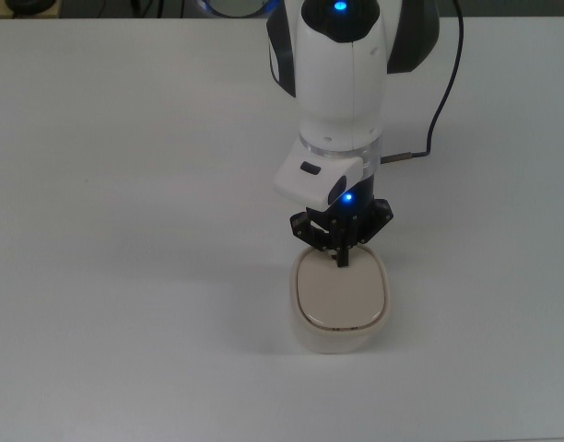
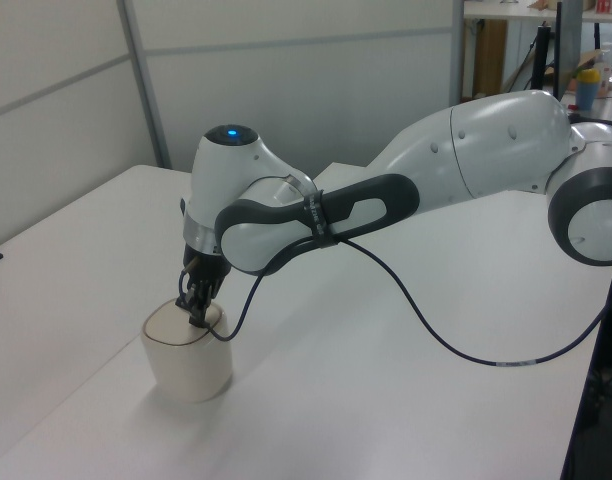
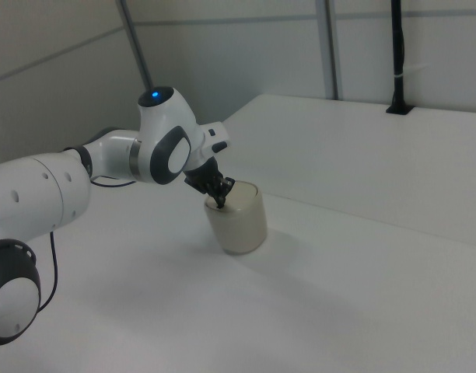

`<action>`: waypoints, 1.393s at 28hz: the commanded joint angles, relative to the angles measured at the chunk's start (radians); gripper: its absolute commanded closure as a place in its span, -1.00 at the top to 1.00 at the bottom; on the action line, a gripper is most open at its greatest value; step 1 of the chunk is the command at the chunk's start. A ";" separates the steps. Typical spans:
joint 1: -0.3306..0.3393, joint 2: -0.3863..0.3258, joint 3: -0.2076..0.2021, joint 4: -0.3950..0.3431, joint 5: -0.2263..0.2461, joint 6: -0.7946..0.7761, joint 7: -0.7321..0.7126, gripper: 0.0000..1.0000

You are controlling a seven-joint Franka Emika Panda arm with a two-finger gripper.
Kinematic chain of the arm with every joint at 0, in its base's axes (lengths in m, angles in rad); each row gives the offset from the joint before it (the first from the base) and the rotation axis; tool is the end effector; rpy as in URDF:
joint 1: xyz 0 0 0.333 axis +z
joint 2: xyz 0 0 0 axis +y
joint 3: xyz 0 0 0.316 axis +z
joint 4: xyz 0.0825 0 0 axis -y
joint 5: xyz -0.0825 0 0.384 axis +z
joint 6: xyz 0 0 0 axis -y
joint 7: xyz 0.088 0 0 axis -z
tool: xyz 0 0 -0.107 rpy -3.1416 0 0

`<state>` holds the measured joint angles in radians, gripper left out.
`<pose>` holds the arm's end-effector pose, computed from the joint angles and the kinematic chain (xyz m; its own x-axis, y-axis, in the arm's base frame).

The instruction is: Open the trash can

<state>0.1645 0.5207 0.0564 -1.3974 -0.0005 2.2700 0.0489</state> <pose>0.7213 0.1531 0.4433 0.9284 0.1417 0.3434 0.1667 -0.9850 -0.0444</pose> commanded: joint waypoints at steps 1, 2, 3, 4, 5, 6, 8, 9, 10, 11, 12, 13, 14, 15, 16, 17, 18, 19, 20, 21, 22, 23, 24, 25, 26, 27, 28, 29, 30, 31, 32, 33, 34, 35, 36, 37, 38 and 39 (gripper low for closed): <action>-0.005 -0.077 -0.009 -0.006 0.026 -0.064 0.015 -1.00; -0.006 -0.091 -0.012 -0.005 0.034 -0.087 0.012 -1.00; -0.008 -0.106 -0.013 -0.005 0.039 -0.107 0.011 -1.00; -0.008 -0.122 -0.015 -0.006 0.043 -0.124 0.009 -1.00; -0.011 -0.139 -0.016 -0.006 0.048 -0.139 0.006 -1.00; -0.017 -0.155 -0.018 -0.008 0.051 -0.156 0.006 -1.00; -0.034 -0.197 -0.018 -0.009 0.054 -0.223 0.006 -1.00; -0.039 -0.211 -0.018 -0.009 0.054 -0.248 0.006 -1.00; -0.040 -0.223 -0.018 -0.009 0.054 -0.273 0.005 -1.00; -0.040 -0.235 -0.020 -0.009 0.053 -0.297 0.005 -1.00; -0.042 -0.246 -0.021 -0.009 0.051 -0.320 0.003 -1.00; -0.048 -0.269 -0.021 -0.009 0.041 -0.370 0.002 -1.00; -0.051 -0.280 -0.021 -0.009 0.037 -0.397 0.000 -1.00; -0.056 -0.289 -0.023 -0.009 0.036 -0.426 -0.003 -1.00; -0.060 -0.300 -0.023 -0.008 0.031 -0.453 -0.012 -1.00; -0.065 -0.310 -0.023 -0.008 0.027 -0.483 -0.027 -1.00; -0.071 -0.321 -0.021 -0.008 0.024 -0.513 -0.044 -1.00; -0.080 -0.341 -0.023 -0.008 0.022 -0.570 -0.076 -1.00; -0.083 -0.352 -0.023 -0.008 0.022 -0.599 -0.090 -1.00; -0.086 -0.361 -0.023 -0.008 0.021 -0.625 -0.101 -0.96; -0.091 -0.370 -0.023 -0.008 0.019 -0.647 -0.109 -0.91; -0.095 -0.380 -0.023 -0.008 0.016 -0.665 -0.113 -0.90; -0.105 -0.398 -0.024 -0.008 0.010 -0.691 -0.116 -0.86; -0.109 -0.404 -0.024 -0.009 0.007 -0.704 -0.116 -0.83; -0.112 -0.409 -0.024 -0.009 0.008 -0.714 -0.116 -0.81; -0.117 -0.412 -0.024 -0.009 0.007 -0.727 -0.116 -0.80; -0.121 -0.415 -0.024 -0.011 0.007 -0.739 -0.116 -0.78; -0.125 -0.419 -0.026 -0.011 0.007 -0.750 -0.116 -0.76; -0.134 -0.419 -0.026 -0.011 0.007 -0.765 -0.115 -0.61; -0.137 -0.419 -0.026 -0.011 0.007 -0.770 -0.112 -0.40; -0.140 -0.419 -0.026 -0.012 0.007 -0.773 -0.110 -0.13; -0.143 -0.418 -0.026 -0.012 0.007 -0.771 -0.109 0.24; -0.145 -0.416 -0.027 -0.014 0.007 -0.771 -0.107 0.73; -0.145 -0.412 -0.027 -0.022 0.002 -0.770 -0.106 1.00; -0.143 -0.413 -0.027 -0.023 -0.004 -0.768 -0.107 1.00; -0.143 -0.412 -0.026 -0.023 -0.012 -0.768 -0.107 1.00; -0.143 -0.412 -0.026 -0.023 -0.018 -0.767 -0.107 1.00; -0.143 -0.412 -0.026 -0.023 -0.019 -0.767 -0.106 1.00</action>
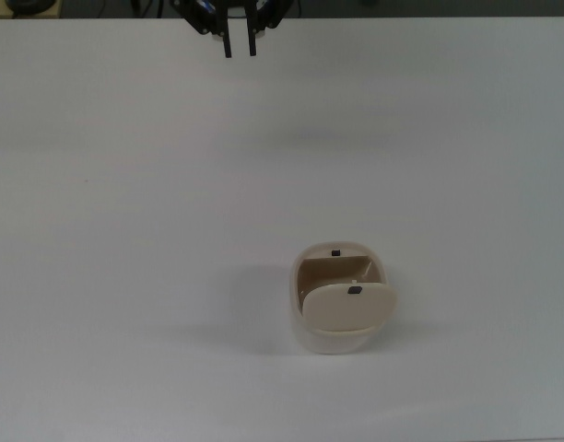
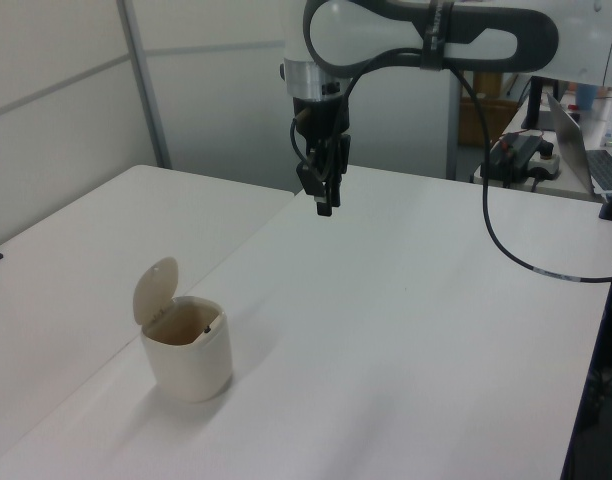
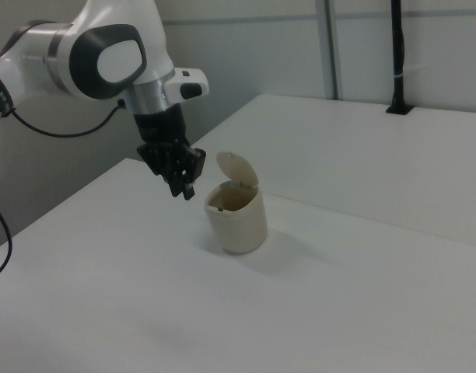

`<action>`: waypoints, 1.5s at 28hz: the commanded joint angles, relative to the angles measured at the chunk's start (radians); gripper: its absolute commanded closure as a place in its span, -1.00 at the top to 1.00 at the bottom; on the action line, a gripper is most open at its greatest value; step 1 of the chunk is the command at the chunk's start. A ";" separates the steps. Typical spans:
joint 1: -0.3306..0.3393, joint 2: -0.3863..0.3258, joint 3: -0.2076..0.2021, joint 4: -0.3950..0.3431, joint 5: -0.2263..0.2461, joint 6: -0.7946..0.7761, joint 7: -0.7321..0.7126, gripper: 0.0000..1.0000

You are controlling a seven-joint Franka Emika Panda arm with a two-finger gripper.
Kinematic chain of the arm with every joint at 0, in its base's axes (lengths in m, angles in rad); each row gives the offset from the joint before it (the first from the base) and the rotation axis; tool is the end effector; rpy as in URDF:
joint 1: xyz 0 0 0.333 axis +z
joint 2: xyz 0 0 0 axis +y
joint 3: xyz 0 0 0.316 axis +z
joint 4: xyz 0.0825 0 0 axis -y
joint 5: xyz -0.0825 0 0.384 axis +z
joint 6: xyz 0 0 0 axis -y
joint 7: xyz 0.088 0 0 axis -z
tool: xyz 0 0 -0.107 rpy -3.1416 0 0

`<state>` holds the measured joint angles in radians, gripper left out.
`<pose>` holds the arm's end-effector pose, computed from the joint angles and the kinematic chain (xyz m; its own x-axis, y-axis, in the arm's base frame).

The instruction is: Open the trash can

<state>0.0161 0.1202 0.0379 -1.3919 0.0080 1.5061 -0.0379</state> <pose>0.5848 0.0310 0.6342 0.9957 0.0920 -0.0054 0.0920 -0.9957 -0.0127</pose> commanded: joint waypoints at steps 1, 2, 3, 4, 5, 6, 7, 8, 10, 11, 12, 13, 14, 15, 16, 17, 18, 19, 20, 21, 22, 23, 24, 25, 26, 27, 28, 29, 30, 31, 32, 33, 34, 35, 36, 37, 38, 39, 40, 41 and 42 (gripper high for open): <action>0.007 -0.013 -0.006 -0.030 -0.028 -0.004 -0.017 1.00; 0.007 -0.014 -0.006 -0.030 -0.028 -0.004 -0.014 1.00; 0.010 -0.014 -0.006 -0.030 -0.028 -0.003 -0.011 1.00; 0.010 -0.014 -0.006 -0.032 -0.028 -0.003 -0.005 1.00; 0.010 -0.014 -0.004 -0.032 -0.028 -0.003 0.006 1.00; 0.010 -0.014 -0.004 -0.032 -0.028 -0.003 0.018 1.00; 0.010 -0.019 -0.004 -0.035 -0.028 -0.003 0.047 1.00; 0.010 -0.020 -0.004 -0.041 -0.028 -0.001 0.056 1.00; 0.012 -0.023 -0.003 -0.049 -0.028 -0.001 0.062 1.00; 0.012 -0.024 -0.001 -0.052 -0.028 -0.001 0.062 1.00; 0.012 -0.028 -0.001 -0.055 -0.026 0.003 0.062 1.00; 0.012 -0.031 0.000 -0.058 -0.026 0.008 0.062 1.00; 0.012 -0.031 0.000 -0.061 -0.026 0.012 0.062 1.00; 0.012 -0.031 -0.001 -0.064 -0.026 0.020 0.062 1.00; 0.012 -0.031 -0.001 -0.068 -0.028 0.031 0.062 1.00; 0.012 -0.033 -0.001 -0.072 -0.029 0.040 0.062 1.00; 0.012 -0.034 -0.001 -0.081 -0.029 0.061 0.062 1.00; 0.012 -0.034 -0.001 -0.082 -0.029 0.072 0.062 1.00; 0.012 -0.036 -0.001 -0.084 -0.029 0.083 0.062 1.00; 0.012 -0.037 -0.001 -0.084 -0.029 0.089 0.062 1.00; 0.012 -0.039 -0.003 -0.084 -0.028 0.094 0.064 1.00; 0.012 -0.040 -0.003 -0.085 -0.029 0.097 0.066 1.00; 0.012 -0.042 -0.004 -0.088 -0.028 0.097 0.072 1.00; 0.012 -0.042 -0.004 -0.088 -0.028 0.100 0.075 1.00; 0.012 -0.043 -0.006 -0.090 -0.028 0.103 0.075 1.00; 0.012 -0.043 -0.004 -0.090 -0.028 0.103 0.076 1.00; 0.012 -0.043 -0.004 -0.090 -0.028 0.105 0.078 1.00; 0.012 -0.043 -0.004 -0.090 -0.028 0.106 0.081 1.00; 0.012 -0.042 -0.004 -0.090 -0.028 0.108 0.085 1.00; 0.012 -0.042 -0.004 -0.090 -0.028 0.112 0.085 1.00; 0.012 -0.042 -0.004 -0.091 -0.028 0.115 0.087 1.00; 0.012 -0.042 -0.004 -0.093 -0.028 0.118 0.087 1.00; 0.012 -0.042 -0.004 -0.095 -0.028 0.120 0.087 1.00; 0.012 -0.042 -0.004 -0.096 -0.028 0.121 0.087 1.00; 0.012 -0.042 -0.004 -0.095 -0.028 0.121 0.089 1.00; 0.012 -0.042 -0.004 -0.095 -0.026 0.121 0.089 1.00; 0.012 -0.042 -0.004 -0.095 -0.028 0.121 0.089 1.00; 0.012 -0.042 -0.004 -0.095 -0.028 0.121 0.089 1.00; 0.012 -0.042 -0.004 -0.095 -0.028 0.121 0.089 1.00; 0.012 -0.040 -0.004 -0.095 -0.028 0.121 0.089 1.00; 0.012 -0.040 -0.006 -0.095 -0.028 0.121 0.089 1.00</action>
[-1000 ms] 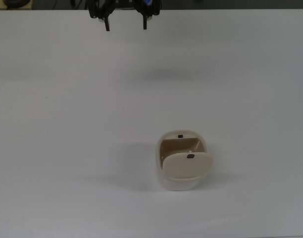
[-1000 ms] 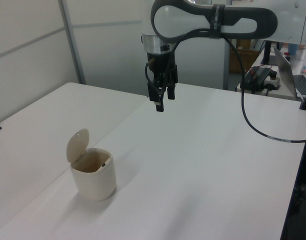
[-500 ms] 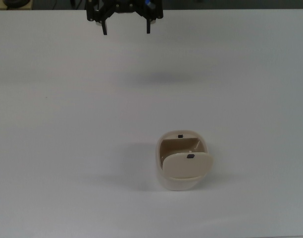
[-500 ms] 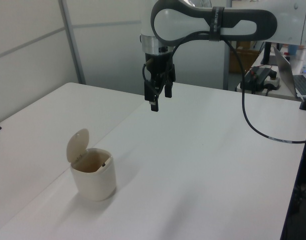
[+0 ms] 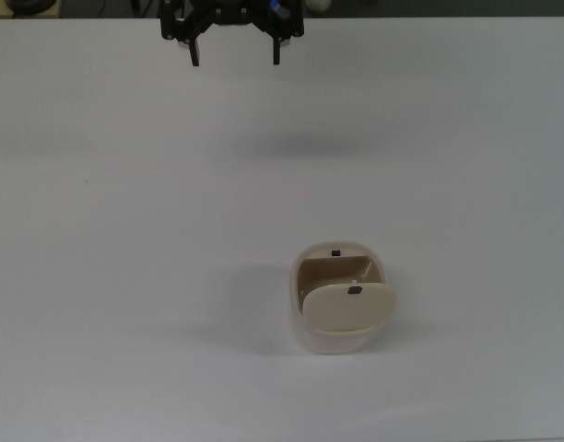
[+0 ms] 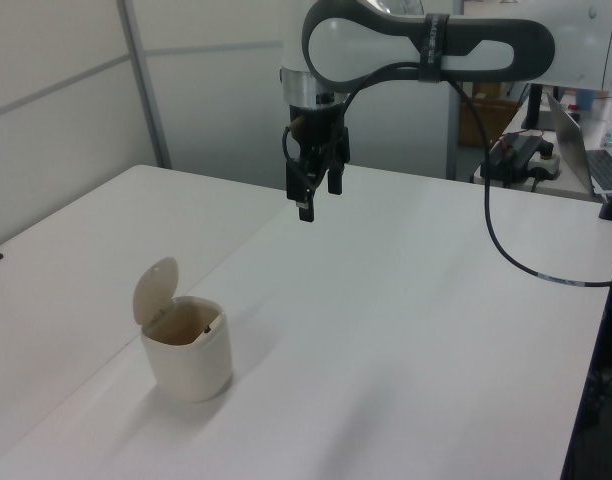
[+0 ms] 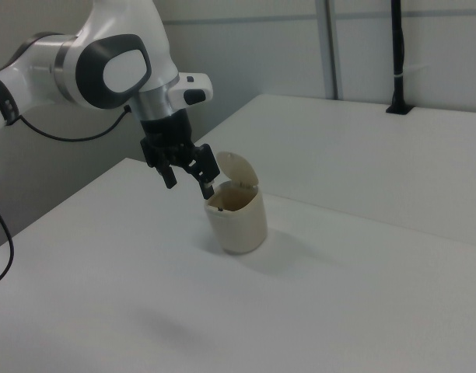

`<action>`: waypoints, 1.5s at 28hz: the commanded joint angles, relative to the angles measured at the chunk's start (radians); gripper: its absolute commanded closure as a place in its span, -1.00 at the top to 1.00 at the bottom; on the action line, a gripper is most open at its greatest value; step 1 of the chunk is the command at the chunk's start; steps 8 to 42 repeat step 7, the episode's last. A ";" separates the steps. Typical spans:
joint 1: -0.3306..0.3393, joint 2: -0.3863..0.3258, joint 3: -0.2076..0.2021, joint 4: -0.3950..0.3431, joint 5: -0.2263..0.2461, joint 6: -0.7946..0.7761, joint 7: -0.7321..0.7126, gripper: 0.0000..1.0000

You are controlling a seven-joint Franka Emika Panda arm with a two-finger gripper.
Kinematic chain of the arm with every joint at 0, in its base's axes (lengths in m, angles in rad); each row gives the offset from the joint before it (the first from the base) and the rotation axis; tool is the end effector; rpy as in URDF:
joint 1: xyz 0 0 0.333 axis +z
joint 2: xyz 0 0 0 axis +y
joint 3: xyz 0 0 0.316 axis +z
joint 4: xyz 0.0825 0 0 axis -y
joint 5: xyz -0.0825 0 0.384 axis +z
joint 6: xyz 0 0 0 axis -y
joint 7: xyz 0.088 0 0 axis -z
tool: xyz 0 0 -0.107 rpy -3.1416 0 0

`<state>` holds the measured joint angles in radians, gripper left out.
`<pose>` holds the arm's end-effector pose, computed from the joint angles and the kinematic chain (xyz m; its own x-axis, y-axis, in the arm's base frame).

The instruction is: Open the trash can

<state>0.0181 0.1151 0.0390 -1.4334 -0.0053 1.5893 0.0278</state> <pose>0.5917 0.0318 0.6252 0.9987 0.0289 0.0409 0.0289 -0.9996 -0.0003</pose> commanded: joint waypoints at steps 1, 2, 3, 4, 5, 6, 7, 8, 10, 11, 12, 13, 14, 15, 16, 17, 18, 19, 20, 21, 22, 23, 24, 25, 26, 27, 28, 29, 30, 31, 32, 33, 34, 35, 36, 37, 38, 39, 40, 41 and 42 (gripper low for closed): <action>0.010 -0.034 -0.007 -0.053 -0.016 0.038 0.027 1.00; 0.010 -0.035 -0.007 -0.052 -0.016 0.040 0.053 1.00; 0.010 -0.034 -0.007 -0.051 -0.016 0.040 0.069 1.00; 0.010 -0.034 -0.007 -0.050 -0.016 0.040 0.087 1.00; 0.010 -0.034 -0.005 -0.050 -0.016 0.040 0.098 1.00; 0.010 -0.034 -0.005 -0.050 -0.016 0.040 0.099 1.00; 0.010 -0.034 -0.005 -0.050 -0.016 0.038 0.099 1.00; 0.010 -0.034 -0.005 -0.050 -0.016 0.038 0.099 1.00; 0.010 -0.034 -0.005 -0.050 -0.016 0.038 0.099 1.00; 0.010 -0.034 -0.005 -0.050 -0.016 0.038 0.099 1.00; 0.010 -0.034 -0.005 -0.050 -0.016 0.038 0.099 1.00; 0.010 -0.034 -0.005 -0.050 -0.016 0.038 0.099 1.00; 0.010 -0.034 -0.005 -0.050 -0.016 0.038 0.099 1.00; 0.010 -0.034 -0.005 -0.050 -0.016 0.038 0.099 1.00; 0.010 -0.034 -0.005 -0.050 -0.016 0.038 0.099 1.00; 0.010 -0.034 -0.005 -0.050 -0.016 0.038 0.099 1.00; 0.010 -0.034 -0.005 -0.050 -0.016 0.038 0.099 1.00; 0.010 -0.034 -0.005 -0.050 -0.016 0.038 0.099 1.00; 0.010 -0.034 -0.005 -0.050 -0.016 0.038 0.099 1.00; 0.010 -0.034 -0.005 -0.050 -0.016 0.038 0.099 1.00; 0.010 -0.034 -0.005 -0.050 -0.016 0.038 0.099 1.00; 0.010 -0.034 -0.005 -0.050 -0.016 0.038 0.099 1.00; 0.010 -0.034 -0.005 -0.050 -0.016 0.038 0.099 1.00; 0.010 -0.034 -0.005 -0.050 -0.016 0.038 0.099 1.00; 0.010 -0.034 -0.005 -0.050 -0.016 0.038 0.099 1.00; 0.010 -0.034 -0.005 -0.050 -0.016 0.038 0.099 1.00; 0.010 -0.034 -0.005 -0.050 -0.016 0.038 0.099 1.00; 0.010 -0.034 -0.005 -0.050 -0.016 0.038 0.099 1.00; 0.010 -0.034 -0.005 -0.050 -0.016 0.038 0.099 1.00; 0.010 -0.034 -0.005 -0.050 -0.016 0.038 0.099 1.00; 0.010 -0.034 -0.005 -0.050 -0.016 0.038 0.099 1.00; 0.010 -0.034 -0.005 -0.050 -0.016 0.038 0.099 1.00; 0.010 -0.034 -0.005 -0.050 -0.016 0.038 0.099 1.00; 0.010 -0.034 -0.005 -0.050 -0.016 0.038 0.099 1.00; 0.010 -0.034 -0.005 -0.050 -0.016 0.038 0.099 1.00; 0.010 -0.034 -0.005 -0.050 -0.016 0.038 0.099 1.00; 0.010 -0.034 -0.005 -0.050 -0.016 0.038 0.099 1.00; 0.010 -0.034 -0.005 -0.050 -0.016 0.038 0.099 1.00; 0.010 -0.034 -0.005 -0.050 -0.016 0.038 0.099 1.00; 0.010 -0.034 -0.005 -0.050 -0.016 0.038 0.099 1.00; 0.010 -0.034 -0.005 -0.050 -0.016 0.038 0.099 1.00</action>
